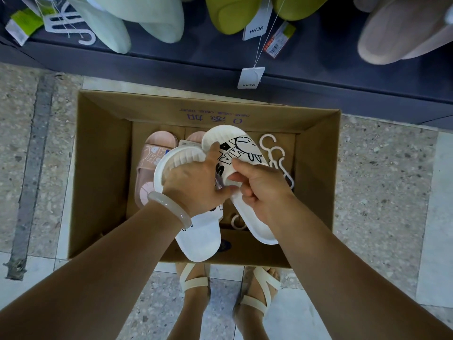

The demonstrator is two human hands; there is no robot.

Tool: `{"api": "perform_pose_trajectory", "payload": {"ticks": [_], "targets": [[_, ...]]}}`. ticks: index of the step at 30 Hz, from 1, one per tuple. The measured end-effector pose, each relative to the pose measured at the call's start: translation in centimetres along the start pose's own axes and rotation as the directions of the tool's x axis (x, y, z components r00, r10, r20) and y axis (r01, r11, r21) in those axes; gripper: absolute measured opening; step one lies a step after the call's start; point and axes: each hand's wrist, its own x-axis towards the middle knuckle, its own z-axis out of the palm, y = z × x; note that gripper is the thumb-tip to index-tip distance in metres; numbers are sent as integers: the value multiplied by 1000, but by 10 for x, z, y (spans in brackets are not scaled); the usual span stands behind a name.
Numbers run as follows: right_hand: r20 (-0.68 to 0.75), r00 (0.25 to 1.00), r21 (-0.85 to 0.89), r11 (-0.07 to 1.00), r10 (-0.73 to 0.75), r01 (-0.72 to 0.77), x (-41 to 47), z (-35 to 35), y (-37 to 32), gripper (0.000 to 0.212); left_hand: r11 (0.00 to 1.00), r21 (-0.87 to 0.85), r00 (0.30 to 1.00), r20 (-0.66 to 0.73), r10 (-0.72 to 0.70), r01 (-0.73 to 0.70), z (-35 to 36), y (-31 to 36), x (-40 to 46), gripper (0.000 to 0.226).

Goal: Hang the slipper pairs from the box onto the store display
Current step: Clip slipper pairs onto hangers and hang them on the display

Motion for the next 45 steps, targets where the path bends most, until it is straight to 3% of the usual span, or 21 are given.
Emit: {"api": "perform_pose_trajectory", "payload": {"ticks": [5, 8, 10, 12, 14, 16, 17, 19, 23, 25, 30, 34, 36, 39, 43, 45], "targets": [[73, 992, 59, 992, 107, -111, -10, 5, 1, 14, 999, 53, 1000, 4, -4, 4, 2, 4, 1, 58], [108, 991, -101, 992, 81, -70, -18, 1, -3, 20, 1000, 3, 1000, 0, 0, 0, 4, 0, -1, 50], [45, 998, -241, 970, -35, 44, -24, -7, -3, 17, 996, -89, 996, -87, 10, -18, 7, -5, -3, 49], [-44, 972, -414, 889, -231, 193, -27, -17, -3, 19, 970, -241, 991, -131, -7, -25, 8, -10, -4, 55], [-59, 910, -661, 699, -410, 272, -24, -26, -1, 47, 932, -363, 989, -145, -42, -14, 10, -14, -5, 63], [4, 916, -783, 569, -402, 253, -16, -32, 3, 77, 910, -414, 985, -171, -40, -35, 12, -15, -7, 68], [40, 936, -783, 571, -351, 247, -9, -34, 7, 84, 899, -435, 984, -173, -39, -40, 11, -14, -9, 69], [75, 963, -714, 661, -257, 232, 4, -39, 16, 77, 869, -494, 993, -109, -41, -18, 11, -13, -12, 69], [-76, 962, -495, 847, -264, 193, 15, -58, 28, 47, 763, -634, 990, 132, -57, 128, 4, -24, -8, 98], [-157, 938, -439, 873, -309, 214, 16, -70, 32, 40, 755, -629, 979, 181, -91, 186, 3, -35, -4, 83], [-308, 874, -346, 900, -377, 266, 21, -87, 33, 44, 785, -588, 981, 126, -150, 196, -2, -52, 2, 37], [-367, 803, -392, 861, -470, 325, 22, -88, 28, 42, 808, -544, 974, 104, -201, 225, -4, -59, 6, 32], [-351, 806, -449, 841, -477, 302, 20, -88, 23, 50, 863, -445, 967, 28, -254, 239, -7, -59, 6, 36], [-262, 880, -545, 813, -396, 204, 15, -89, 15, 65, 932, -261, 961, -53, -272, 249, -9, -55, 4, 39], [-141, 948, -576, 802, -286, 156, 11, -84, 6, 69, 962, -226, 988, -9, -156, 150, -6, -47, 1, 46], [-73, 986, -534, 841, -149, 87, 9, -79, 2, 62, 966, -239, 995, 42, -87, 95, -4, -43, -1, 56]]}}
